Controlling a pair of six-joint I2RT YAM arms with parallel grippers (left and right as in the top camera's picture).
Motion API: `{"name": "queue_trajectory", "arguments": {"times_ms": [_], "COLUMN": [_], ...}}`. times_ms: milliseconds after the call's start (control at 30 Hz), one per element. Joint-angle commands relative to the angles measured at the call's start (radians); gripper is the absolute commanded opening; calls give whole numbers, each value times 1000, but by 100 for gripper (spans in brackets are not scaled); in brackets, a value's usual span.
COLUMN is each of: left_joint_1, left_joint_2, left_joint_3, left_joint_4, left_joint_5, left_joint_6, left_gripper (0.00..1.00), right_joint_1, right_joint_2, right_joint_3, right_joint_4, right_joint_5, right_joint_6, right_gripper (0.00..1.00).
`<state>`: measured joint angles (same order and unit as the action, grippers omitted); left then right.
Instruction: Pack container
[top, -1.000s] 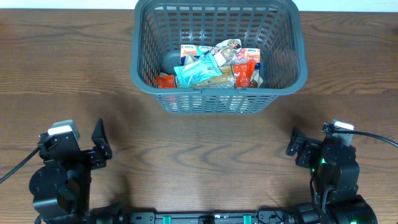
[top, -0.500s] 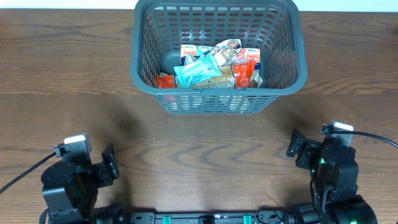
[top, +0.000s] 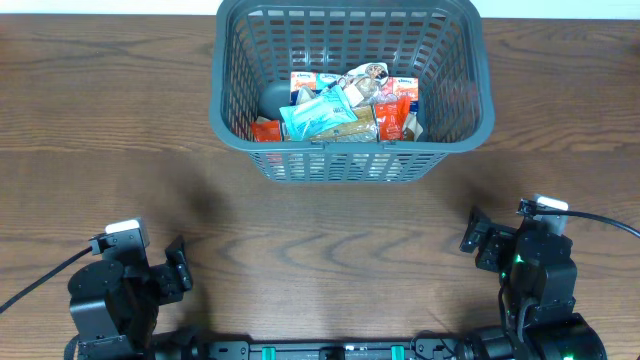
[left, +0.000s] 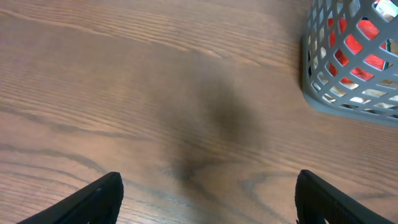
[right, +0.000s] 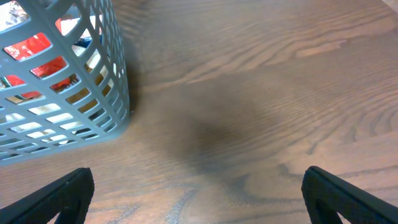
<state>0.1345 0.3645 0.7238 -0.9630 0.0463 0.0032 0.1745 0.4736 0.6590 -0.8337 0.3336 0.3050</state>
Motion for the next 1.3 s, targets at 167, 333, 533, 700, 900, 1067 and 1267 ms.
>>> {"name": "queue_trajectory", "arguments": {"times_ms": [167, 333, 533, 700, 900, 1067, 1267], "left_joint_1": [-3, -3, -3, -3, -3, -3, -3], "left_joint_2": [-1, -1, -1, -1, -1, -1, -1], "left_joint_3": [-3, -2, -2, -2, -2, -2, -2], "left_joint_4": [-2, -2, -2, -2, -2, -2, -2], "left_joint_5": [6, 6, 6, 6, 6, 6, 6], "left_joint_6": [-1, -1, -1, -1, -1, -1, -1], "left_gripper": [81, 81, 81, 81, 81, 81, 81], "right_joint_1": [8, 10, 10, 5, -14, -31, -40], "right_joint_2": [-4, -6, -146, -273, -366, -421, -469], "right_joint_3": [-8, -8, -13, -77, -226, -386, -527], "right_joint_4": [0, -2, 19, 125, 324, 504, 683], "right_joint_5": [14, 14, -137, -188, -214, -220, -253], "right_joint_6": [16, 16, 12, -100, -172, -172, -172], "right_gripper": [99, 99, 99, 99, 99, 99, 99]}}
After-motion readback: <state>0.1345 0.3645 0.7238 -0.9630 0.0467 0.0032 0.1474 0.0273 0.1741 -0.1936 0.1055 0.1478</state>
